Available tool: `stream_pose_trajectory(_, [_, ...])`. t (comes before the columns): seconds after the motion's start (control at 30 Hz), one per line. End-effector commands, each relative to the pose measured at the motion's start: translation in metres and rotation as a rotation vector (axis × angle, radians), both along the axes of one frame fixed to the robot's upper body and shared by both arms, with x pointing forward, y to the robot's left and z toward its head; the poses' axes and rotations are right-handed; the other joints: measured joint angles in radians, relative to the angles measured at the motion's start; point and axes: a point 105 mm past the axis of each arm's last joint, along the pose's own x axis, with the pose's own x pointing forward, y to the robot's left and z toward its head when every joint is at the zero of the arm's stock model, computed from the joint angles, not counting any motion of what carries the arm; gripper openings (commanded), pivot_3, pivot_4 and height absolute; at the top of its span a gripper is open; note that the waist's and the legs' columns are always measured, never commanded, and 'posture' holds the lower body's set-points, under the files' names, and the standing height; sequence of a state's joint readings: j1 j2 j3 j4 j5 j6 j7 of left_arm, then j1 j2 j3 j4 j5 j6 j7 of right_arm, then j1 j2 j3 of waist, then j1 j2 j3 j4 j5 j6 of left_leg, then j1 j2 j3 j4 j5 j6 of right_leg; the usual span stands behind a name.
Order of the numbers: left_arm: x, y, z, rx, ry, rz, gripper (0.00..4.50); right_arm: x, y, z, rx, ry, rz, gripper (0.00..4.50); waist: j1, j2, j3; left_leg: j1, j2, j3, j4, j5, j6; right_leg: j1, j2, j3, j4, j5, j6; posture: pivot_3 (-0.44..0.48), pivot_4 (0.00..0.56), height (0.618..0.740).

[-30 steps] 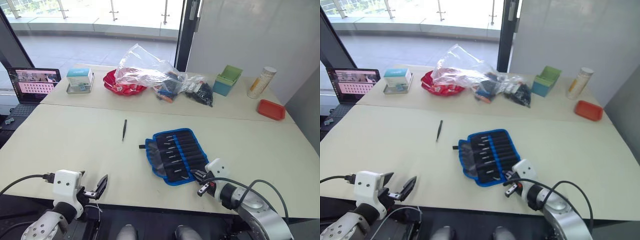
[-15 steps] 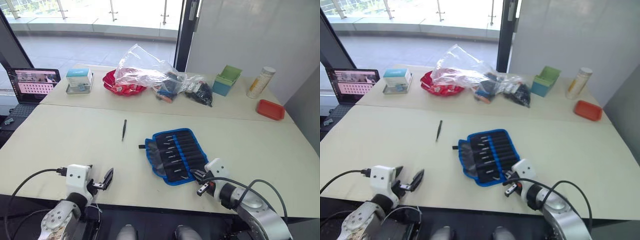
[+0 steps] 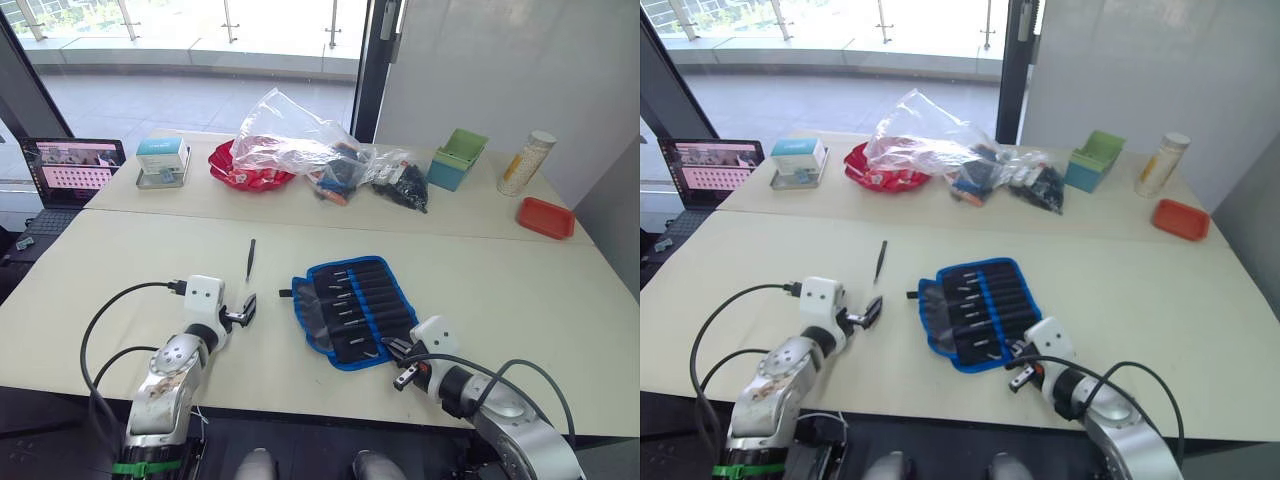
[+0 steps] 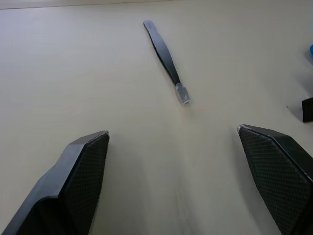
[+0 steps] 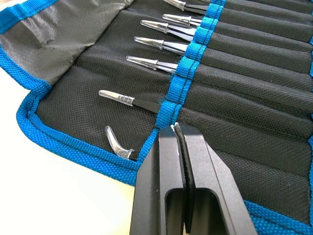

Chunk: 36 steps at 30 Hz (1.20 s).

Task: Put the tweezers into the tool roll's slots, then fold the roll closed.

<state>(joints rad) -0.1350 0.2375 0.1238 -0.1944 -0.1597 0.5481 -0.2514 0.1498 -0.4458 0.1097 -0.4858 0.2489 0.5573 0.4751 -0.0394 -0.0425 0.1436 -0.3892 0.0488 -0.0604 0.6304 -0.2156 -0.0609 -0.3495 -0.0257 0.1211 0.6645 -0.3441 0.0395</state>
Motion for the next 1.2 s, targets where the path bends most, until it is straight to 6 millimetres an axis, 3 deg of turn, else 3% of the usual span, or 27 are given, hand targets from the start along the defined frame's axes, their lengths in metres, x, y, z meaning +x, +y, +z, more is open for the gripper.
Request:
stream_pose_trajectory(0.03, [0.008,-0.017,-0.004,-0.038,0.061,-0.033,4.45,-0.013,0.002,-0.031,-0.017,0.148,-0.001,0.00,0.000,0.000,0.000,0.000,0.000,0.000,0.000,0.000,0.000,0.000,0.000,0.000,0.000,0.000,0.000,0.000,0.150,0.723])
stream_pose_trajectory(0.17, [0.022,-0.029,0.002,-0.093,0.113,-0.031,4.45,-0.013,0.003,-0.031,-0.014,0.148,0.000,0.00,0.002,0.000,0.000,0.000,0.000,0.000,0.000,0.000,0.000,0.000,0.000,0.000,0.000,0.000,0.000,0.000,0.150,0.723])
stream_pose_trajectory(0.5, [0.044,-0.034,0.004,-0.088,0.210,0.011,4.45,-0.011,0.005,-0.030,-0.010,0.144,0.002,0.00,0.001,0.000,0.000,0.000,0.000,0.000,0.000,0.000,0.000,0.000,0.000,0.000,0.000,0.000,0.000,0.000,0.150,0.723])
stream_pose_trajectory(0.97, [0.057,-0.026,0.000,-0.057,0.237,0.069,0.02,-0.010,0.005,-0.030,-0.008,0.139,-0.008,0.00,0.001,0.001,0.000,0.000,0.000,0.000,0.000,0.000,0.000,0.000,0.000,0.000,0.000,0.000,0.001,0.000,0.150,0.723])
stream_pose_trajectory(1.2, [0.073,-0.007,0.044,0.102,0.011,0.085,0.02,-0.010,0.005,-0.030,-0.006,0.139,-0.010,0.00,0.001,0.000,0.000,0.000,0.000,-0.001,0.000,0.000,-0.001,0.000,0.000,0.000,0.000,0.000,0.001,0.000,0.150,0.723])
